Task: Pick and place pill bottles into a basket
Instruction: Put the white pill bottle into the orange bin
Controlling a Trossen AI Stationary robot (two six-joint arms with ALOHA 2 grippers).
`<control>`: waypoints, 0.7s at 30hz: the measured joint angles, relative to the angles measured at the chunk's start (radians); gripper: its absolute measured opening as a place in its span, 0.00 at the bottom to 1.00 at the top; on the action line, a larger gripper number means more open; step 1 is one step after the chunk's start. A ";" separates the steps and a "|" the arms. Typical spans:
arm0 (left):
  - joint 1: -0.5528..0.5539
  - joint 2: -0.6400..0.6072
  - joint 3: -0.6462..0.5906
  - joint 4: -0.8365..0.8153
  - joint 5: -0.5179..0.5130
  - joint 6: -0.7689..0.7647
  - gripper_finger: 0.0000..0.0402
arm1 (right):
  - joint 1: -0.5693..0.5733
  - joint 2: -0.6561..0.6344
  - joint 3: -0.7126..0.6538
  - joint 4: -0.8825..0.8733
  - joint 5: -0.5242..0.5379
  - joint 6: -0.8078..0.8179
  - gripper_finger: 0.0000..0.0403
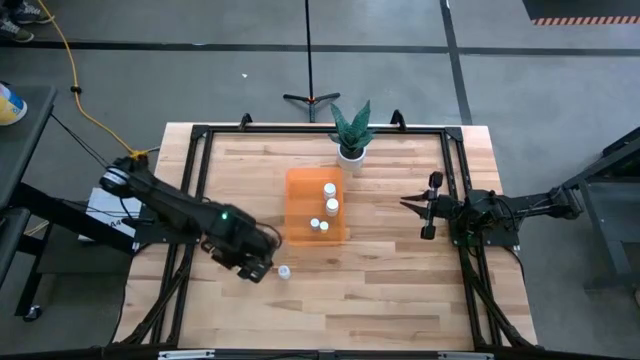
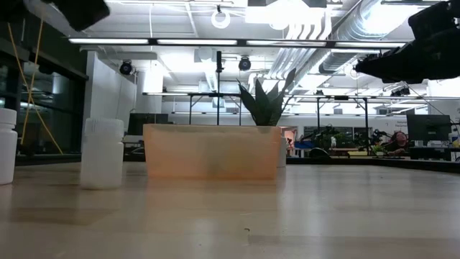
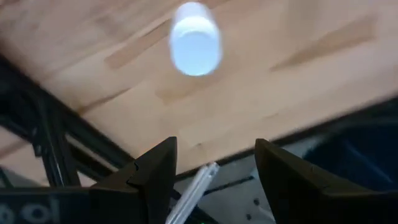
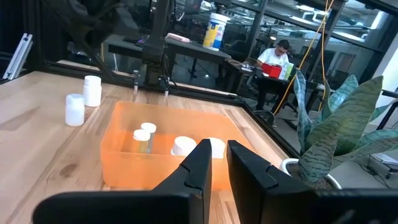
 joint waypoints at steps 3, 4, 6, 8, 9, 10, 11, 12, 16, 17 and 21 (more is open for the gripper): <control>-0.035 0.036 0.000 0.001 -0.112 -0.054 0.62 | 0.000 0.000 0.000 0.000 -0.001 0.000 0.10; -0.045 0.046 0.000 0.003 -0.163 -0.052 0.62 | 0.000 0.000 0.000 0.000 -0.001 0.001 0.10; -0.064 0.068 0.000 0.004 -0.236 -0.050 0.62 | 0.000 0.000 0.000 0.000 -0.001 0.002 0.10; -0.080 0.089 0.000 0.004 -0.245 -0.053 0.62 | 0.000 0.000 0.000 -0.001 -0.001 0.002 0.09; -0.087 0.095 0.000 0.004 -0.244 -0.053 0.62 | 0.000 0.000 0.000 -0.001 -0.002 0.002 0.09; -0.095 0.101 0.000 0.003 -0.250 -0.052 0.62 | 0.000 0.000 0.000 -0.001 -0.002 0.002 0.09; -0.104 0.108 0.000 0.002 -0.262 -0.053 0.62 | 0.000 0.000 0.000 -0.001 -0.002 0.002 0.09; -0.113 0.115 0.000 0.005 -0.277 -0.054 0.62 | 0.000 0.000 0.000 -0.001 -0.002 0.002 0.09; -0.128 0.140 0.000 0.036 -0.293 -0.057 0.62 | 0.000 0.000 0.000 -0.002 -0.001 0.002 0.09; -0.128 0.146 0.000 0.041 -0.293 -0.057 0.62 | 0.000 0.000 0.000 -0.002 -0.001 0.002 0.10; -0.127 0.174 0.000 0.029 -0.305 -0.021 0.62 | 0.000 0.000 0.000 -0.002 -0.002 0.002 0.10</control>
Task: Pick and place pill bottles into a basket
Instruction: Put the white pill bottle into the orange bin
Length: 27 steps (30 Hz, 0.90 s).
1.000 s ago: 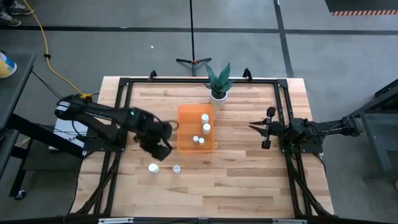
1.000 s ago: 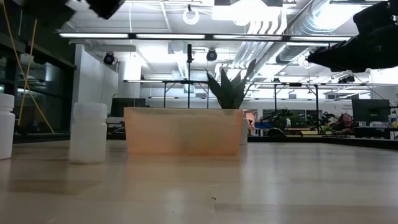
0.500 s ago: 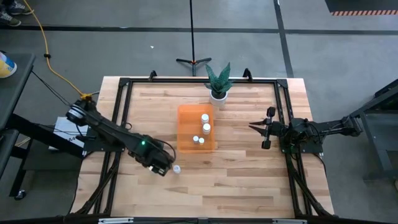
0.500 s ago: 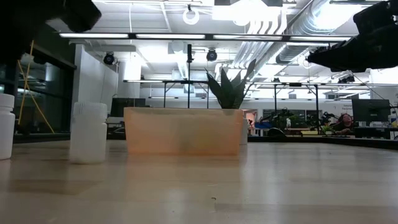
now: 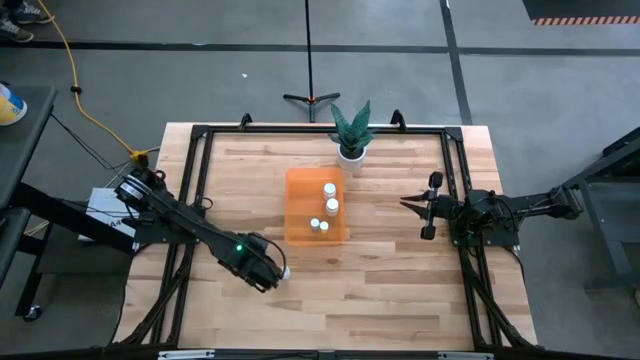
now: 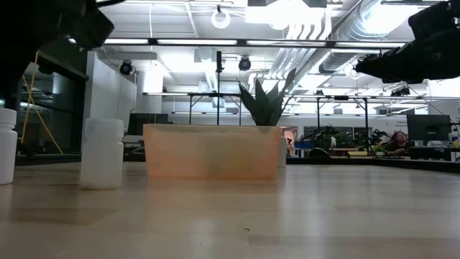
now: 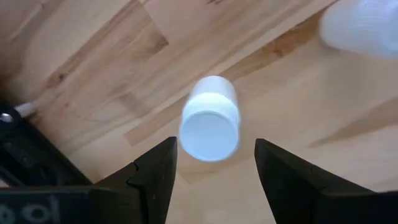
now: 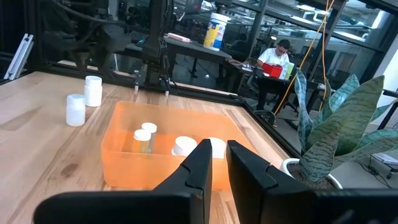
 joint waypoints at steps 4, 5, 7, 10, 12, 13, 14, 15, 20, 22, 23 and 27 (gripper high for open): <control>0.001 0.028 0.000 -0.011 0.008 0.025 0.62 | 0.000 0.000 0.000 0.000 0.000 0.000 0.10; 0.001 0.034 0.000 -0.008 0.014 0.027 0.62 | 0.000 0.000 0.000 -0.001 0.000 0.000 0.10; 0.001 0.046 0.000 -0.006 0.023 0.038 0.62 | 0.000 0.000 0.000 -0.001 0.000 0.000 0.09; 0.002 0.059 0.000 0.001 0.023 0.075 0.62 | 0.000 0.000 0.000 -0.001 0.000 0.000 0.09; 0.002 0.071 0.000 0.007 0.021 0.082 0.62 | 0.000 0.000 0.000 -0.001 0.000 0.000 0.09; 0.002 0.076 0.000 0.007 0.021 0.084 0.62 | 0.000 0.000 0.000 -0.001 0.000 0.000 0.09; 0.002 0.082 0.000 0.007 0.021 0.084 0.62 | 0.000 0.000 0.000 -0.001 0.000 0.000 0.09; 0.002 0.087 0.000 0.006 0.020 0.084 0.62 | 0.000 0.000 0.000 -0.001 0.000 0.000 0.09; 0.002 0.112 -0.001 0.006 -0.005 0.165 0.62 | 0.000 0.000 0.000 -0.002 0.000 0.000 0.10; 0.002 0.114 -0.001 0.010 -0.014 0.185 0.62 | 0.000 0.000 0.000 -0.002 0.000 0.000 0.10; 0.002 0.114 -0.001 0.008 -0.015 0.186 0.62 | 0.000 0.000 0.000 -0.002 0.000 0.000 0.10; 0.001 0.114 -0.001 0.010 -0.003 0.194 0.62 | 0.000 0.000 0.000 -0.002 0.000 0.000 0.09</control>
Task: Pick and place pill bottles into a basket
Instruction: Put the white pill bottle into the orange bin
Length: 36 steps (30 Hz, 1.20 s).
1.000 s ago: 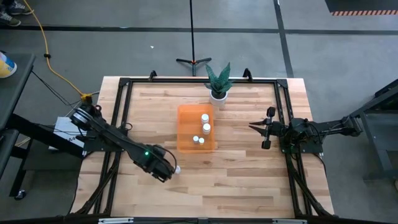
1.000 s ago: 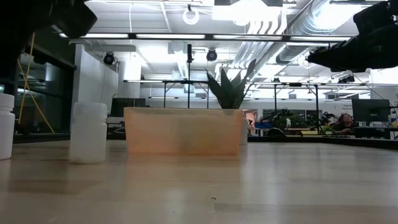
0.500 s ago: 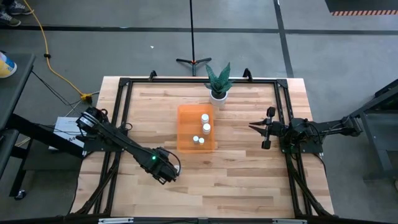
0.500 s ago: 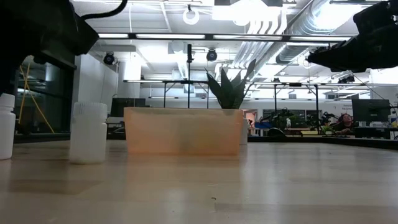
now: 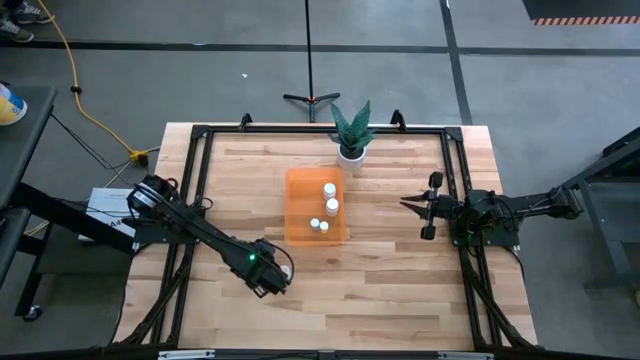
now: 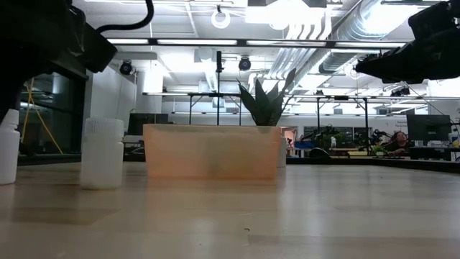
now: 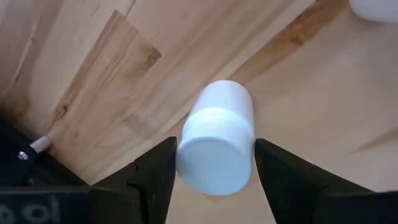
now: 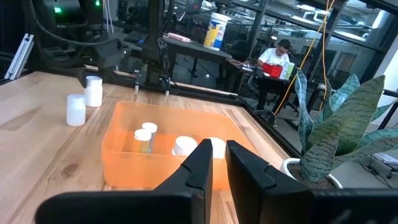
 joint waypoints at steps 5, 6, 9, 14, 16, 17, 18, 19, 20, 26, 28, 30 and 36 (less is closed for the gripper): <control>-0.016 0.000 0.000 0.008 0.028 0.062 0.62 | 0.000 0.000 0.000 0.000 0.000 0.000 0.09; -0.021 0.000 0.000 0.013 0.029 0.072 0.62 | 0.000 0.000 0.000 0.000 0.000 0.000 0.09; -0.021 0.000 0.000 0.021 0.017 0.090 0.62 | 0.000 0.000 0.000 0.000 0.000 -0.001 0.09; -0.020 0.000 0.000 0.021 0.022 0.097 0.62 | 0.000 0.000 0.000 0.000 0.000 -0.002 0.10; -0.020 0.000 0.000 0.023 0.056 0.098 0.60 | 0.000 0.000 0.000 0.000 0.000 -0.002 0.10; -0.020 0.000 0.000 0.022 0.072 0.098 0.59 | 0.000 0.000 0.000 0.000 0.000 -0.002 0.10; -0.020 0.000 0.000 0.022 0.081 0.100 0.57 | 0.000 0.000 0.000 0.000 0.000 -0.002 0.10; -0.020 -0.001 0.000 0.023 0.084 0.111 0.54 | 0.000 0.000 0.000 0.000 0.000 -0.003 0.09; -0.020 -0.001 0.000 0.025 0.086 0.122 0.52 | 0.000 0.000 0.000 0.000 0.000 -0.003 0.09; -0.019 -0.001 0.001 0.025 0.067 0.192 0.48 | 0.000 0.000 0.000 0.000 0.000 -0.003 0.09; -0.019 -0.002 0.001 0.025 0.065 0.239 0.49 | 0.000 0.000 0.000 0.000 0.000 -0.003 0.10; -0.017 -0.002 0.003 0.022 0.067 0.278 0.52 | 0.000 0.000 0.000 0.000 0.000 -0.002 0.10; 0.034 -0.014 0.090 -0.080 0.070 0.366 0.49 | 0.000 0.000 0.000 -0.001 0.000 0.013 0.09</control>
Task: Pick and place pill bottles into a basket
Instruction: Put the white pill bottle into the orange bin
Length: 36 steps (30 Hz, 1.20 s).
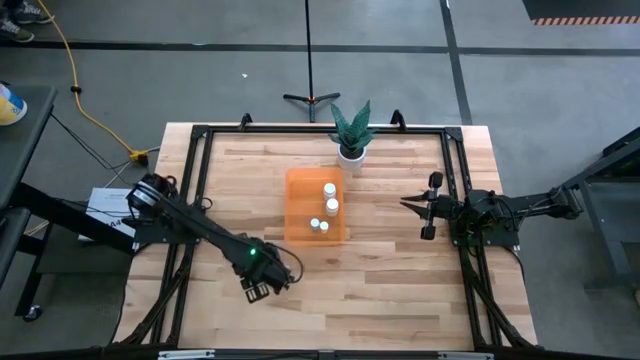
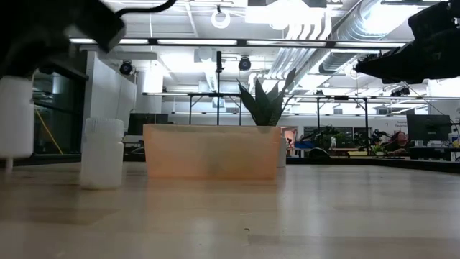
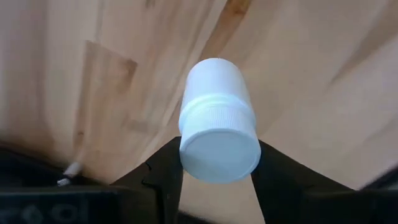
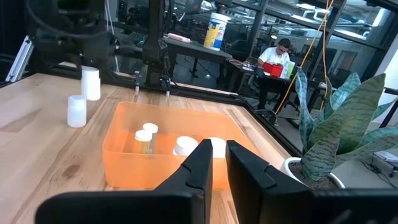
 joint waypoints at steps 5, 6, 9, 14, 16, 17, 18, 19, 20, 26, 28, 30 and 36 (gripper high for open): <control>0.076 -0.003 0.153 -0.142 -0.052 0.129 0.48 | 0.000 0.000 0.000 -0.002 0.000 0.001 0.09; 0.098 -0.003 0.191 -0.176 -0.067 0.148 0.48 | 0.000 0.000 0.000 -0.002 0.000 0.002 0.09; 0.173 -0.003 0.291 -0.234 -0.089 0.202 0.51 | 0.000 0.000 0.000 -0.003 0.000 0.002 0.10; 0.312 -0.004 0.435 -0.259 -0.150 0.381 0.52 | 0.000 0.000 0.000 -0.003 0.000 0.002 0.10; 0.378 -0.004 0.466 -0.225 -0.154 0.461 0.49 | 0.000 0.000 0.000 -0.004 0.000 0.002 0.10; 0.412 -0.004 0.472 -0.193 -0.153 0.503 0.48 | 0.000 0.000 0.000 -0.004 0.000 0.002 0.09; 0.446 -0.004 0.473 -0.157 -0.152 0.539 0.48 | 0.000 0.000 0.000 -0.004 0.000 0.002 0.09; 0.480 -0.003 0.473 -0.128 -0.148 0.570 0.48 | 0.000 0.000 0.000 -0.004 0.000 0.002 0.09; 0.513 -0.003 0.472 -0.107 -0.142 0.598 0.48 | 0.000 0.000 0.000 -0.004 0.000 0.002 0.09; 0.677 0.060 0.470 -0.062 -0.103 0.745 0.54 | 0.000 0.000 0.000 -0.004 0.000 0.002 0.09; 0.721 0.089 0.470 -0.062 -0.078 0.756 0.54 | 0.000 0.000 0.000 -0.005 0.000 0.002 0.10; 0.755 0.126 0.471 -0.065 -0.055 0.782 0.52 | 0.000 0.000 0.000 -0.005 0.000 0.002 0.10; 0.828 0.221 0.470 -0.077 -0.050 0.829 0.49 | 0.000 0.000 0.000 -0.005 0.000 0.002 0.10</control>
